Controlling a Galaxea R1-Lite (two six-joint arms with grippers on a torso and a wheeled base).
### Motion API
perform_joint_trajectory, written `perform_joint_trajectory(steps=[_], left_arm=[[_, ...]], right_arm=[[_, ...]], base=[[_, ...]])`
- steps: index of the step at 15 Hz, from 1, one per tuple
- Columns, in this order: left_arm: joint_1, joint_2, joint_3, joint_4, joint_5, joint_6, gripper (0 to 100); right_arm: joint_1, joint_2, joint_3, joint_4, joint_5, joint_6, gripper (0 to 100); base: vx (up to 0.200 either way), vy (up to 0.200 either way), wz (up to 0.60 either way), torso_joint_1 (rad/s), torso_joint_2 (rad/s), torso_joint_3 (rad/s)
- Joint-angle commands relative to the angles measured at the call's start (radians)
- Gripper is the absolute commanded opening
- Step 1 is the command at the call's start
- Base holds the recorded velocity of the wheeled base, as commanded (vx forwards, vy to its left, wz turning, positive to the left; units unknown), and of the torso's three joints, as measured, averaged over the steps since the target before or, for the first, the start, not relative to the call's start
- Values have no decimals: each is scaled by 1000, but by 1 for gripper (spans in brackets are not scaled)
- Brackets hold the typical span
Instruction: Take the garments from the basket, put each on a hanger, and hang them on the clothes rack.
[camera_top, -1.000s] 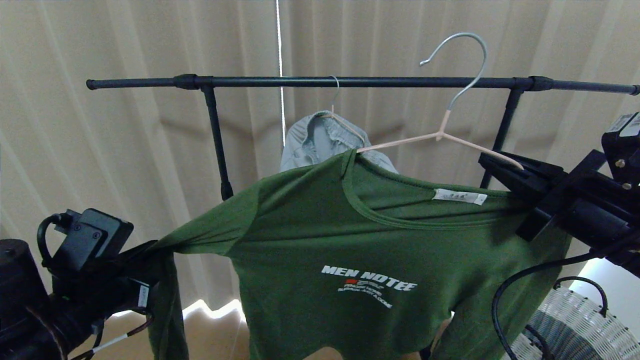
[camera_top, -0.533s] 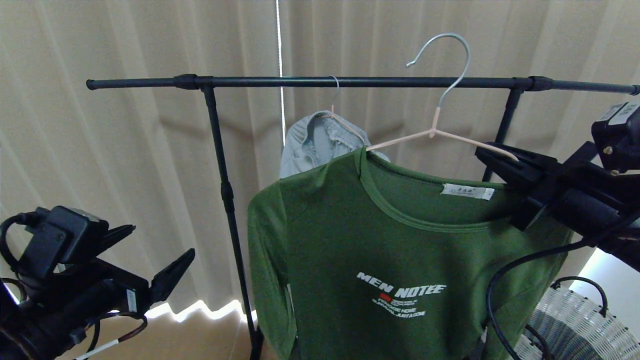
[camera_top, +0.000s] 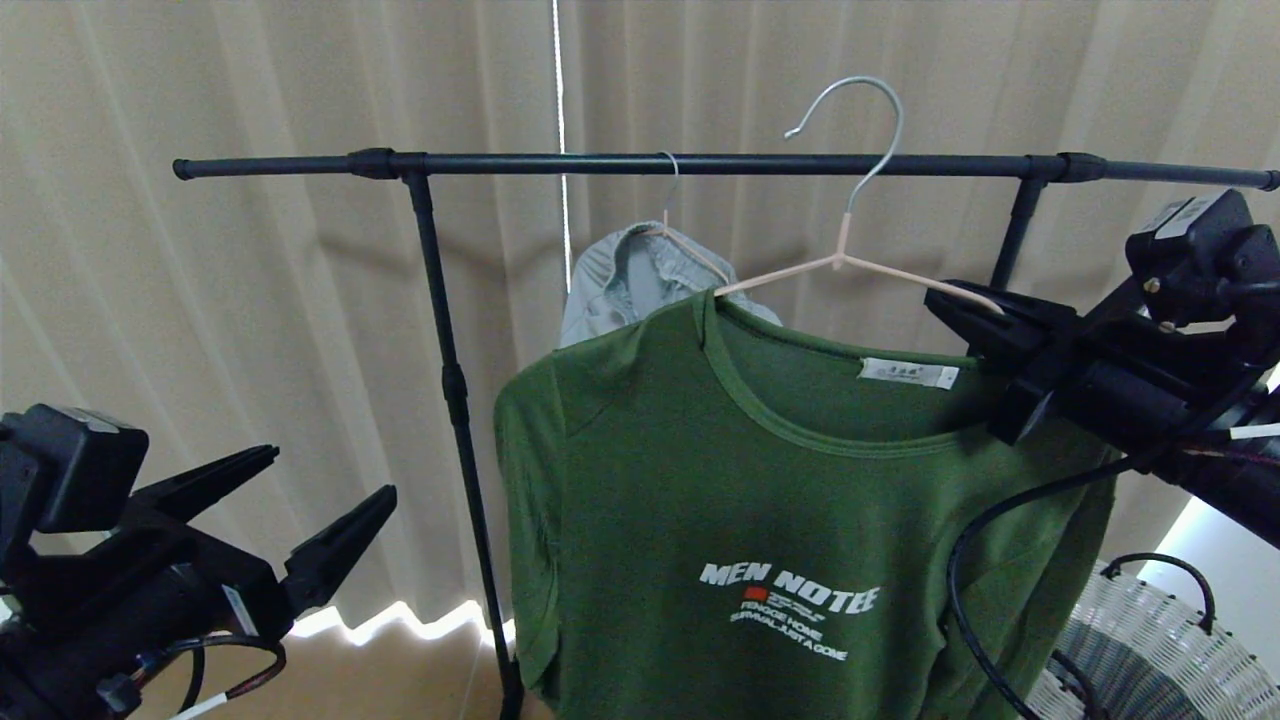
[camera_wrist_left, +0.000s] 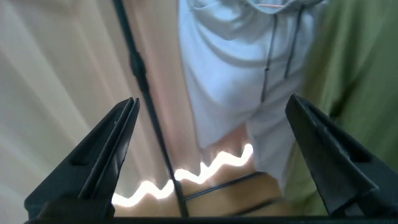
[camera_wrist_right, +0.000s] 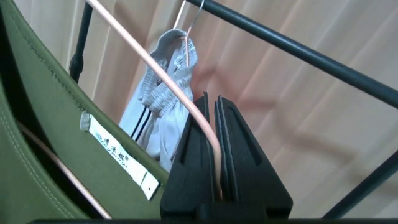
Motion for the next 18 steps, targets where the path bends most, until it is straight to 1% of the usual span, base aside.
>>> perform_joint_trajectory(steps=[1, 2, 3, 4, 7, 10, 11, 14, 17, 18], left_arm=[[-5, 6, -14, 0, 1, -1, 100], [-5, 4, -19, -2, 1, -1, 100], [-5, 3, -20, -2, 1, -1, 100], [-3, -4, -19, -2, 1, 3, 100], [-6, -25, -9, -2, 1, 3, 100], [-3, -45, -2, -2, 1, 3, 100], [-2, -45, -6, -2, 1, 4, 100], [-2, -70, -3, 0, 3, 38, 100], [-2, -73, 7, 0, 3, 70, 100], [-2, -73, 9, 0, 3, 70, 100]], right_arm=[[-5, 3, 10, 1, -2, -1, 0], [-21, 1, 22, 1, -36, -1, 0], [-25, 1, 26, 1, -45, -1, 0], [-48, 1, 57, 0, -54, -1, 0], [-94, -8, 123, 0, -57, -1, 0], [-157, -26, 134, 6, -59, -2, 0], [-200, -69, 145, 63, -73, -2, 0], [-252, -189, 134, 224, -70, -1, 0], [-262, -255, 142, 303, -70, -1, 0], [-262, -261, 143, 306, -70, 1, 0]], base=[[0, 0, 0, 0, 0, 0], [0, 0, 0, 0, 0, 0], [0, 0, 0, 0, 0, 0], [0, 0, 0, 0, 0, 0], [0, 0, 0, 0, 0, 0], [0, 0, 0, 0, 0, 0], [0, 0, 0, 0, 0, 0], [0, 0, 0, 0, 0, 0], [0, 0, 0, 0, 0, 0], [0, -200, 0, 2, 2, -7]])
